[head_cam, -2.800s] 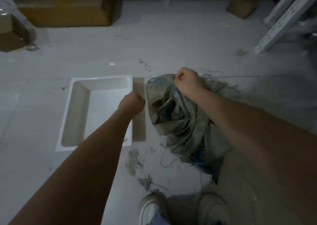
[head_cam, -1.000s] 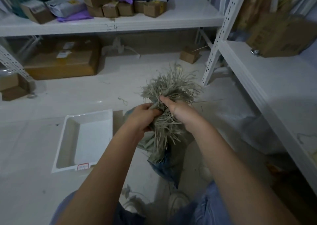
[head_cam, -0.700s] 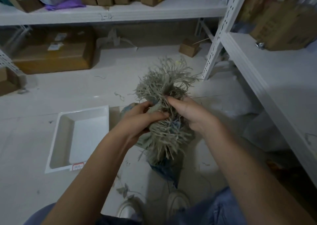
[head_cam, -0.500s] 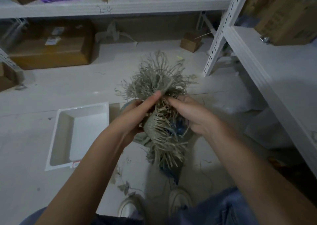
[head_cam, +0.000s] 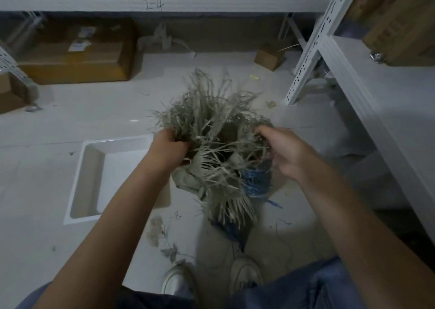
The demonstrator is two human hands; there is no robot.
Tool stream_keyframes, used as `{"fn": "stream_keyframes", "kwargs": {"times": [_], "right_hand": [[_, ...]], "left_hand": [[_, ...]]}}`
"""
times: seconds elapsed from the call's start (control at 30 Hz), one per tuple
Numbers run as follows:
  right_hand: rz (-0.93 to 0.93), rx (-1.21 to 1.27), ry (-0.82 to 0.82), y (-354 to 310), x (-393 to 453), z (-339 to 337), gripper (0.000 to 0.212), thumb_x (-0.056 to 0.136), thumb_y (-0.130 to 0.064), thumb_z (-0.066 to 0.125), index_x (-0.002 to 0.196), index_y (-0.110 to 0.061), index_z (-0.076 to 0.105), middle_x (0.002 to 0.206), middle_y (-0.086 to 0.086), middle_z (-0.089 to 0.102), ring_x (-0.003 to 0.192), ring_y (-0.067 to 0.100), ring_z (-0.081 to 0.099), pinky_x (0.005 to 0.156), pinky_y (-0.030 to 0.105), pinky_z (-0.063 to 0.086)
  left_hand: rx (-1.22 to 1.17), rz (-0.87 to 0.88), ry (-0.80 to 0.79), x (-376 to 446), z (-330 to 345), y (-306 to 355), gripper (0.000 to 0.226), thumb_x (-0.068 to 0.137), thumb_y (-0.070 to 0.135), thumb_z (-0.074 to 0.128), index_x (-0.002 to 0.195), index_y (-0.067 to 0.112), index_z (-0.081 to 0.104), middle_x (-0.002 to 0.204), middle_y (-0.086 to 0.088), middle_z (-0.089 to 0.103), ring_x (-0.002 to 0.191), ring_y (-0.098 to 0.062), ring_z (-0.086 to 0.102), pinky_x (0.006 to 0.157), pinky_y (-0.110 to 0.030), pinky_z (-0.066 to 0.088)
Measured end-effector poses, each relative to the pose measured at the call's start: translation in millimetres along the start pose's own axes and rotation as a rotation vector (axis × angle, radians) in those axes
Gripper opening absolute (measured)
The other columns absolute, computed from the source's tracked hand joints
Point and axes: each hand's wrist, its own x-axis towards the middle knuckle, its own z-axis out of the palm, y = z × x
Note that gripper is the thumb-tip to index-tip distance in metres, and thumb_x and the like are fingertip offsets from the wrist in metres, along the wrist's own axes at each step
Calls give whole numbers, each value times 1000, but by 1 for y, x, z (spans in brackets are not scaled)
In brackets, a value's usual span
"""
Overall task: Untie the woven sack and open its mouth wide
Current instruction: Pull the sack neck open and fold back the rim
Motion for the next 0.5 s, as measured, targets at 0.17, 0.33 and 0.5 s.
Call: {"fn": "stream_keyframes", "kwargs": {"times": [0.17, 0.33, 0.5], "right_hand": [[63, 245, 13, -8, 5, -18, 20, 95, -17, 38, 80, -11, 52, 51, 2, 60, 43, 16, 62, 45, 27, 53], [81, 234, 25, -9, 8, -20, 14, 94, -19, 37, 101, -14, 48, 73, 6, 58, 47, 16, 64, 44, 26, 54], [73, 173, -31, -6, 11, -16, 18, 93, -20, 36, 80, -16, 47, 67, 2, 53, 54, 16, 58, 51, 24, 53]], "left_hand": [[22, -42, 75, 9, -22, -3, 16, 88, -8, 48, 90, 5, 56, 80, -13, 61, 65, -22, 58, 48, -25, 54], [334, 54, 278, 13, -23, -8, 31, 85, 21, 60, 107, -1, 53, 101, -22, 60, 93, -37, 60, 77, -40, 50], [826, 907, 601, -29, 3, 18, 42, 88, 27, 55, 122, 3, 52, 124, -20, 56, 114, -35, 53, 94, -42, 43]]}}
